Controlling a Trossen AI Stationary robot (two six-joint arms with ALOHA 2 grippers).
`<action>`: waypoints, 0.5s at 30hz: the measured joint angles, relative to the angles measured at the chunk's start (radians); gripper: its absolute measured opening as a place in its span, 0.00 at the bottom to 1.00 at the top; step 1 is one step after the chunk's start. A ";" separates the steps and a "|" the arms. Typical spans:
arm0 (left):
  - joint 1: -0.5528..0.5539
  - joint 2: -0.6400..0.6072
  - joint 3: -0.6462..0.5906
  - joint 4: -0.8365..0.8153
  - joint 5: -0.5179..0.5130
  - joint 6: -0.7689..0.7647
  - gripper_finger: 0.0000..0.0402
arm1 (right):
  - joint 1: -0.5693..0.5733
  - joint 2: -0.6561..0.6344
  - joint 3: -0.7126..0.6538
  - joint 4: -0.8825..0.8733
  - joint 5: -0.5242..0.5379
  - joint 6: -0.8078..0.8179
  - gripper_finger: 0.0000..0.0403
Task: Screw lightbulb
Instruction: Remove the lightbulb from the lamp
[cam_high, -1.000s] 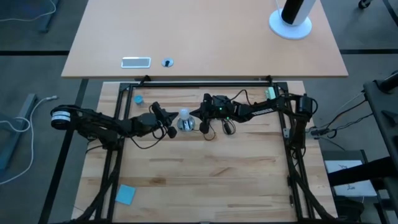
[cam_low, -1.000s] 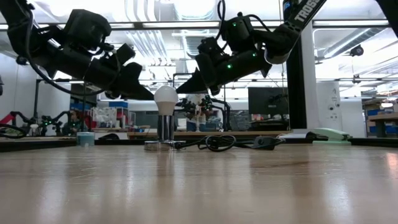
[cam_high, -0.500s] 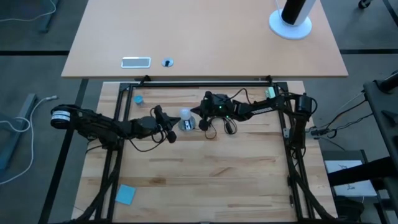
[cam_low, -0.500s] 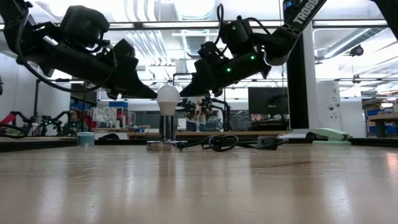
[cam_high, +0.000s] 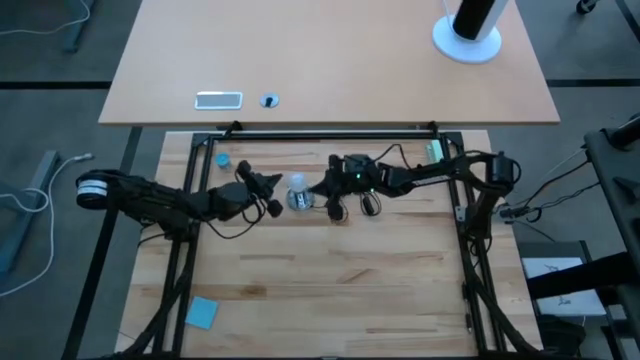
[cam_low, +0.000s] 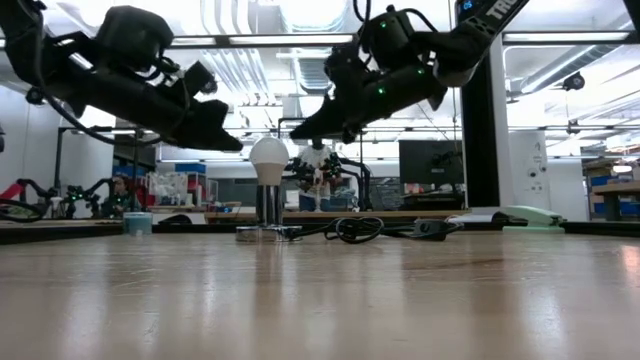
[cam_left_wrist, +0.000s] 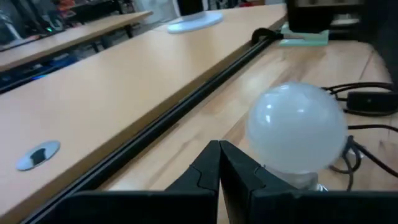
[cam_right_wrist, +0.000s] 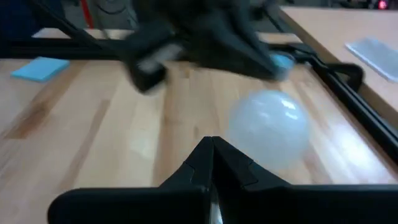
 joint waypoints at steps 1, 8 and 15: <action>0.019 0.006 0.006 -0.001 0.029 0.002 0.00 | 0.010 0.012 0.000 0.021 -0.001 0.000 0.00; 0.060 0.064 0.057 -0.002 0.127 0.017 0.00 | 0.018 0.091 0.013 0.091 0.093 0.011 0.00; 0.059 0.077 0.055 -0.009 0.216 -0.018 0.00 | -0.011 0.093 0.012 0.085 0.093 0.006 0.00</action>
